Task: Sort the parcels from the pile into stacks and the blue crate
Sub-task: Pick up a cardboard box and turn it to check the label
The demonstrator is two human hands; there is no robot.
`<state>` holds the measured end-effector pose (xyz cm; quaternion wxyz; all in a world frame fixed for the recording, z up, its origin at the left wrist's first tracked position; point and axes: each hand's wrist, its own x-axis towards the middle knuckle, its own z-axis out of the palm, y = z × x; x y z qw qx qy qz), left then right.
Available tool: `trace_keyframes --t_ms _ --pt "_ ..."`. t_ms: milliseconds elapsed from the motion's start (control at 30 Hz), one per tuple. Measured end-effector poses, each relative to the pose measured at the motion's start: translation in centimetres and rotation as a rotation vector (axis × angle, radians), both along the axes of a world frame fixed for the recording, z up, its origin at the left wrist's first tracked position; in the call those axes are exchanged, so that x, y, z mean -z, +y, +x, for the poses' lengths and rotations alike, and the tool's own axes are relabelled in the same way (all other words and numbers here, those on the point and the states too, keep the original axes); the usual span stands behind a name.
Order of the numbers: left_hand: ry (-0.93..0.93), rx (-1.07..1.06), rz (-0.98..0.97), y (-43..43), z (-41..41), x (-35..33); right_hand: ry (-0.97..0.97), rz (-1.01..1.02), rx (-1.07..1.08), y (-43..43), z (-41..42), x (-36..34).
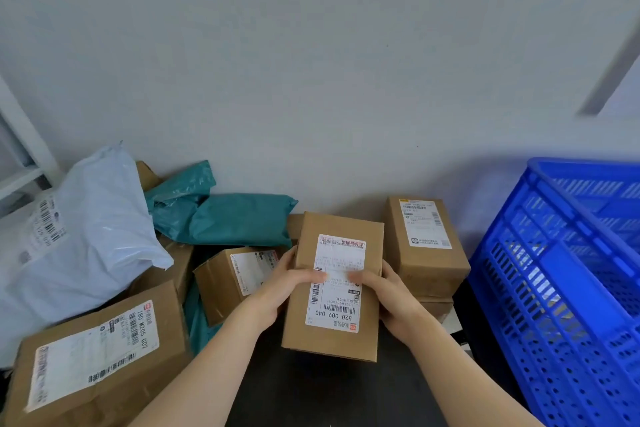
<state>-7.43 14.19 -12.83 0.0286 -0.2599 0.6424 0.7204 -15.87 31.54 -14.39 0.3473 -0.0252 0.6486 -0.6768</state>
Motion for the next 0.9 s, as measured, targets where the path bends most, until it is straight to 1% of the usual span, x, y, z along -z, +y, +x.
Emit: trace_keyframes --t_ms 200,433,667,800,900 --pt "0.061 -0.049 -0.03 -0.1 -0.4 -1.0 0.054 -0.012 0.037 -0.6 -0.1 -1.1" --pt "0.052 -0.025 -0.03 -0.6 -0.9 -1.5 0.05 -0.014 0.045 -0.8 -0.3 -2.1" --pt "0.08 -0.115 -0.004 -0.8 -1.6 -1.5 0.086 -0.019 0.101 -1.5 -0.3 -2.7" --pt "0.058 -0.086 -0.046 -1.4 -1.7 -1.7 0.049 -0.023 0.038 -1.3 -0.2 -2.7" --pt "0.034 -0.022 -0.157 -1.7 -1.7 -2.2 0.075 -0.026 0.023 -1.0 -0.4 -2.7"
